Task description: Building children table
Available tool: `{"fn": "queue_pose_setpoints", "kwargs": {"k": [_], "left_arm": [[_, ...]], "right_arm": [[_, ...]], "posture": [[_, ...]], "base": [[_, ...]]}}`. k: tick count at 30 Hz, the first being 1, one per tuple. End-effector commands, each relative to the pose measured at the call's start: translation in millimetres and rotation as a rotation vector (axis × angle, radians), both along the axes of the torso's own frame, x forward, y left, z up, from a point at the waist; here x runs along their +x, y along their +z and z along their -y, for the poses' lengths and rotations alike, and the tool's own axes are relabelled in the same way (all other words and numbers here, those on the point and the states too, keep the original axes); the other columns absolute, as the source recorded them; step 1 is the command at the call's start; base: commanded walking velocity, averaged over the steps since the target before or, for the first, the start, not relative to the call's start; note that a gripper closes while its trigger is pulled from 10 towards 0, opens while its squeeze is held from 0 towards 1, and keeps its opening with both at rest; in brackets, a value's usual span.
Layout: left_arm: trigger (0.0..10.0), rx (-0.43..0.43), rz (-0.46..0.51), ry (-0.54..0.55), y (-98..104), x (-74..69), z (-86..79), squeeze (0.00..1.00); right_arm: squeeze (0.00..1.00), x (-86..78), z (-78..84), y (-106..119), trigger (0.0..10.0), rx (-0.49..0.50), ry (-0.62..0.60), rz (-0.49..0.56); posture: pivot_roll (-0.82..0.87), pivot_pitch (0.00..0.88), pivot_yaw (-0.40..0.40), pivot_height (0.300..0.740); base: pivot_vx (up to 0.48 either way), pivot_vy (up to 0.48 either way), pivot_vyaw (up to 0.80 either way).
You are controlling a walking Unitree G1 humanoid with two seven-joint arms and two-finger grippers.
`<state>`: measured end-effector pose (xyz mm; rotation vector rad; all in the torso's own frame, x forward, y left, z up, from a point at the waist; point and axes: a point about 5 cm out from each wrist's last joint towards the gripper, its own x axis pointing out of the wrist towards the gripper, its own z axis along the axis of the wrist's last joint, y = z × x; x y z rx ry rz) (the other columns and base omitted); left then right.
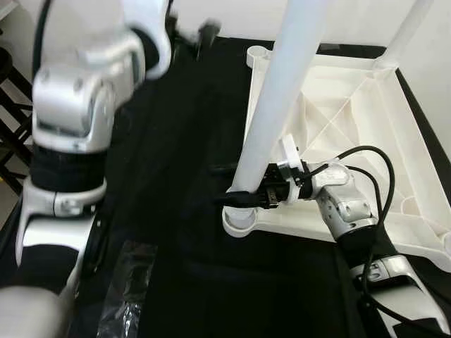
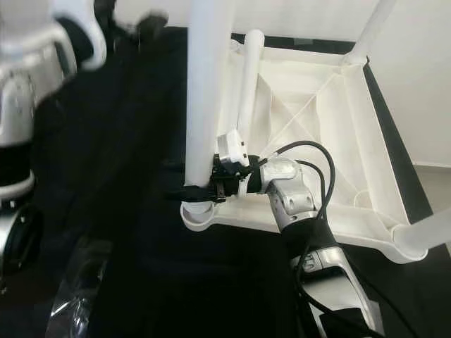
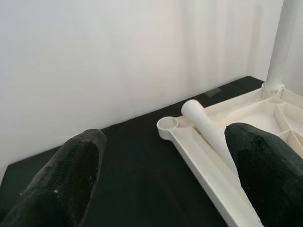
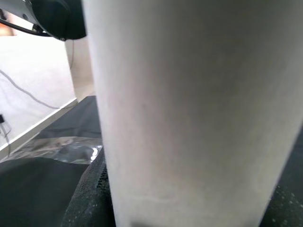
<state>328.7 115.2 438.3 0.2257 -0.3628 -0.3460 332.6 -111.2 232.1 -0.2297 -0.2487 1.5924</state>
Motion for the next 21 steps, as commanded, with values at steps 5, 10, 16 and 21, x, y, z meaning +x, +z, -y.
{"fn": "queue_pose_setpoints", "kwargs": {"k": [5, 10, 16, 21], "left_arm": [[10.0, 0.017, -0.029, 0.001, 6, 4.2, 3.7, 0.0], [10.0, 0.017, -0.034, 0.005, 10, 5.4, 4.1, 0.0], [10.0, -0.009, -0.061, -0.002, 7, 7.2, 2.8, 0.0], [10.0, 0.011, -0.078, 0.012, -3, 10.2, 0.9, 0.0]], "right_arm": [[0.0, 2.2, 5.8, -25, 10.0, -0.056, -0.036, -0.108], [0.0, 1.4, 3.5, -23, 10.0, -0.046, -0.027, -0.112], [0.0, -0.2, 3.2, -22, 10.0, -0.042, -0.02, -0.117], [0.0, -1.4, 2.7, -18, 10.0, -0.03, -0.01, -0.112]], "posture": [[0.13, 0.345, -0.003, 0.74], [0.13, 0.343, -0.005, 0.74], [0.12, 0.342, -0.002, 0.74], [0.13, 0.346, -0.004, 0.74]], "base": [[0.0, 0.0, 0.0], [0.0, 0.0, 0.0], [0.0, 0.0, 0.0], [0.0, 0.0, 0.0]]}}
